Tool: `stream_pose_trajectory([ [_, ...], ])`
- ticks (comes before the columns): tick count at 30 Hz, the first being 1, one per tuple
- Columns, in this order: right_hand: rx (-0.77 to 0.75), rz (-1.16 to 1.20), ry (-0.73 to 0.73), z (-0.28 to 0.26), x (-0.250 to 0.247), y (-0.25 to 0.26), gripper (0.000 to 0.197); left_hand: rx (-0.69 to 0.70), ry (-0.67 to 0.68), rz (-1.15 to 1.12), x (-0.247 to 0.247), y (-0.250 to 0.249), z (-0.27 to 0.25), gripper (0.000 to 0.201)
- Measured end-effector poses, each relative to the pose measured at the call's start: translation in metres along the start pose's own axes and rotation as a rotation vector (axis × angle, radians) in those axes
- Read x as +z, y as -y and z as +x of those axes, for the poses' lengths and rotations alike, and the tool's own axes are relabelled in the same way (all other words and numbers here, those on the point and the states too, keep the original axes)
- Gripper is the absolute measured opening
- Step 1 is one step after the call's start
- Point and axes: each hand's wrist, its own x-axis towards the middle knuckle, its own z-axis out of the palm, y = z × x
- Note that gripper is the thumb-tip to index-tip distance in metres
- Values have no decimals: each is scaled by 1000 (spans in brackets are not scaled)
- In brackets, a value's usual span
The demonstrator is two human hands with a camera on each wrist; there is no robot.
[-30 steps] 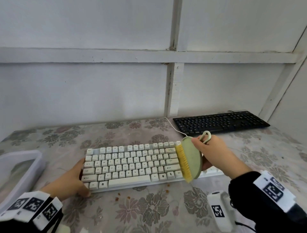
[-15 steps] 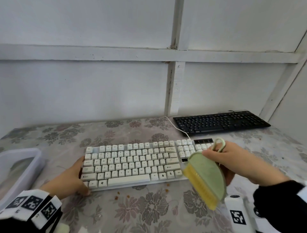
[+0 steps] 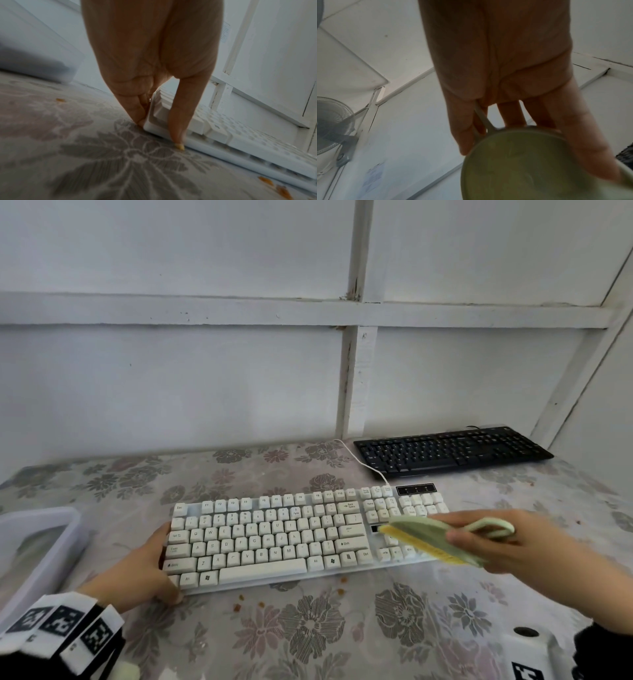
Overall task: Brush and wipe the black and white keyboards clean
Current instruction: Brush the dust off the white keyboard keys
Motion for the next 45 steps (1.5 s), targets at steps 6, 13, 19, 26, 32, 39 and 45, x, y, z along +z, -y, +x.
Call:
stream_pose_trajectory([
  [6,-20,-81,9,-13,15,-3,18,-4,-3,-10,-1,3,2,115],
  [13,-19,-81,8,-8,37,-17,30,6,-9,-76,1,3,2,111],
  [19,7,-219,-110,-14,14,-36,16,-1,-20,-66,1,6,3,111],
  [26,102,-159,-280,-24,-1,-36,53,-4,-25,-39,-1,9,7,114],
  [32,108,137,-370,-22,3,-27,26,7,-30,-60,1,7,7,112],
  [39,160,281,-300,14,23,-24,21,11,-20,-90,-2,14,12,127],
  [45,176,181,-252,30,26,-26,17,1,-27,-111,1,11,10,125],
])
